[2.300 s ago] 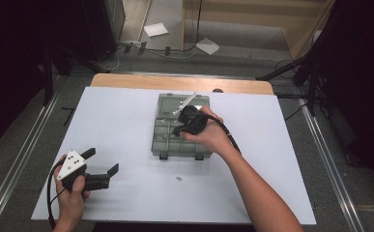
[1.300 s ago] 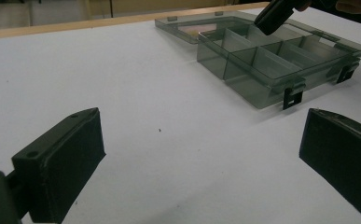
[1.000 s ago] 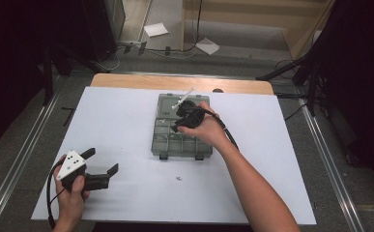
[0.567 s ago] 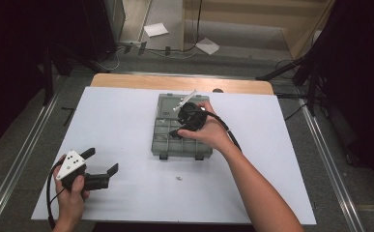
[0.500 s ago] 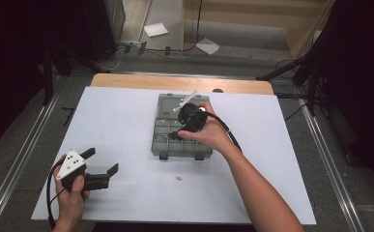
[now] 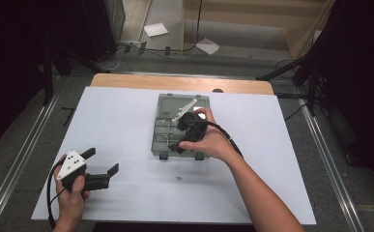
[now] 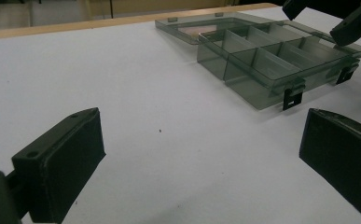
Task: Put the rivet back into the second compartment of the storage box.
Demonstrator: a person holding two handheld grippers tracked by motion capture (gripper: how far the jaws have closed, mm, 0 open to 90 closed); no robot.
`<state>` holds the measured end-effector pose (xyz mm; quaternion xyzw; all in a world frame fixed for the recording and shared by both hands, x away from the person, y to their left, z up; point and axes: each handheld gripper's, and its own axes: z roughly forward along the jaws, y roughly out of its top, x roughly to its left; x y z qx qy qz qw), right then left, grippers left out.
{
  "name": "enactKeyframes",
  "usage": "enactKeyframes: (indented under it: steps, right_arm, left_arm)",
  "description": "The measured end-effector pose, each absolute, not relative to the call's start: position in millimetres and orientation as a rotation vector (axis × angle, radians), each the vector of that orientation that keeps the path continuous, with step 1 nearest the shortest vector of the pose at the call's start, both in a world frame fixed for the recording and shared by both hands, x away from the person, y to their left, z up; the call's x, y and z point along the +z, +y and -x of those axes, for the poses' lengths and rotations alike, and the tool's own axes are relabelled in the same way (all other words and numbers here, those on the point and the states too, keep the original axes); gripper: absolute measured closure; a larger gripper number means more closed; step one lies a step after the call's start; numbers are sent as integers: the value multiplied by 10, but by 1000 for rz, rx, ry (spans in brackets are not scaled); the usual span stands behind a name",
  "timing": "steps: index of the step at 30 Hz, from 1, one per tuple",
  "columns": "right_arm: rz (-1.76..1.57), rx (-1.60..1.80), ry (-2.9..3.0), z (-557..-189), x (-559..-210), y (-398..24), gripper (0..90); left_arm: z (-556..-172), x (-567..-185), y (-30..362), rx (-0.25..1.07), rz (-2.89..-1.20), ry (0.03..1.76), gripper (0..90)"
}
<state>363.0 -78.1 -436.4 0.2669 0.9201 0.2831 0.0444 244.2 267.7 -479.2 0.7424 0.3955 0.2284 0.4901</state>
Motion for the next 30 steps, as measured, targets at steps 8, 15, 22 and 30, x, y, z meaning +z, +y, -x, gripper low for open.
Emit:
enactKeyframes:
  steps: [8,15,22,30]
  right_arm:
    - [-798,869,2811,-3512,-4377,-794,64]
    - [-780,874,2818,-3392,-4410,-807,99]
    - [-759,881,2834,-3304,-4419,-823,144]
    - [-747,900,2831,-3177,-4426,-820,216]
  left_arm:
    - [-2440,-4792,2672,555,-1804,957,0]
    - [-2441,-4795,2669,555,-1805,956,0]
    - [-2440,-4794,2665,557,-1807,956,0]
    - [-2437,-4793,2662,557,-1809,954,0]
